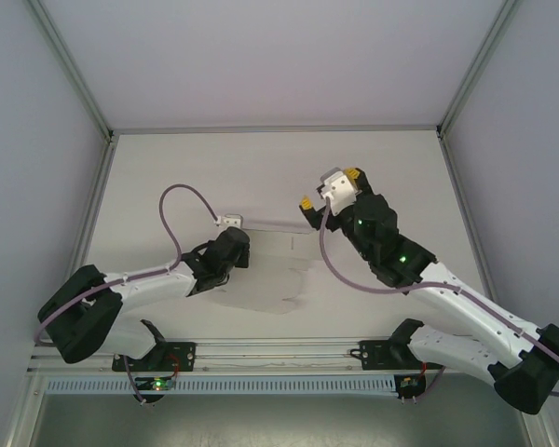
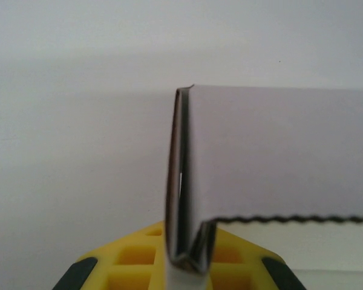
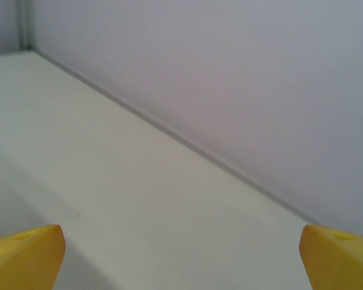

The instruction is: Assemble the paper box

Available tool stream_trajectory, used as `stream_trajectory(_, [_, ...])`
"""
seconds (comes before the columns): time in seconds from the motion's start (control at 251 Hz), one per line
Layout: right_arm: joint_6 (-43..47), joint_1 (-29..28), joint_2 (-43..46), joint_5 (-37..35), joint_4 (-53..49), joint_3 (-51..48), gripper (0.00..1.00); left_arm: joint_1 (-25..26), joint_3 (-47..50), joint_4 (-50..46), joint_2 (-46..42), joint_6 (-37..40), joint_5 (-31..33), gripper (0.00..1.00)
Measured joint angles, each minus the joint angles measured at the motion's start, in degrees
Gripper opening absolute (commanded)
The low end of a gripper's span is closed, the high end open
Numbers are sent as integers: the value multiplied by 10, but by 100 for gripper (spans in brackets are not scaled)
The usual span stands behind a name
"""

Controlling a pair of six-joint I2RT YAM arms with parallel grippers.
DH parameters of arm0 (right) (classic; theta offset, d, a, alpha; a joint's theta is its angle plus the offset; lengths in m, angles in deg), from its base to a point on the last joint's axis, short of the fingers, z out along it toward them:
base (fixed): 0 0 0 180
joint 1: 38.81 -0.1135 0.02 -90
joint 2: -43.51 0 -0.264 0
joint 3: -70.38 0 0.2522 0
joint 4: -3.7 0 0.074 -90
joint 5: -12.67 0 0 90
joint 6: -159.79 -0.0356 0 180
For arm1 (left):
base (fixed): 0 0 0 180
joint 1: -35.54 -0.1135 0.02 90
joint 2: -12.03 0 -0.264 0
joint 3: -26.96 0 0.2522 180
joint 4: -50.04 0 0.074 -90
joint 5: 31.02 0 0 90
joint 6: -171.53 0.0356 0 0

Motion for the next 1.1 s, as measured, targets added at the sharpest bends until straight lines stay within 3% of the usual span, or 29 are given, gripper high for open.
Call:
stream_trajectory(0.271, [-47,22,-88,16,-101,2,98,0,32,4,-66,-2,-2,0])
stream_trajectory(0.515, [-46,26,-110,121,-109,3,98,0,53,2,-74,-12,10,0])
stream_trajectory(0.822, [-37,-3,-142,183,-104,3,98,1,62,10,-84,-23,-3,0])
stream_trajectory(1.101, [-48,-58,-168,124,-15,-17,98,1,63,11,-85,-41,-7,0])
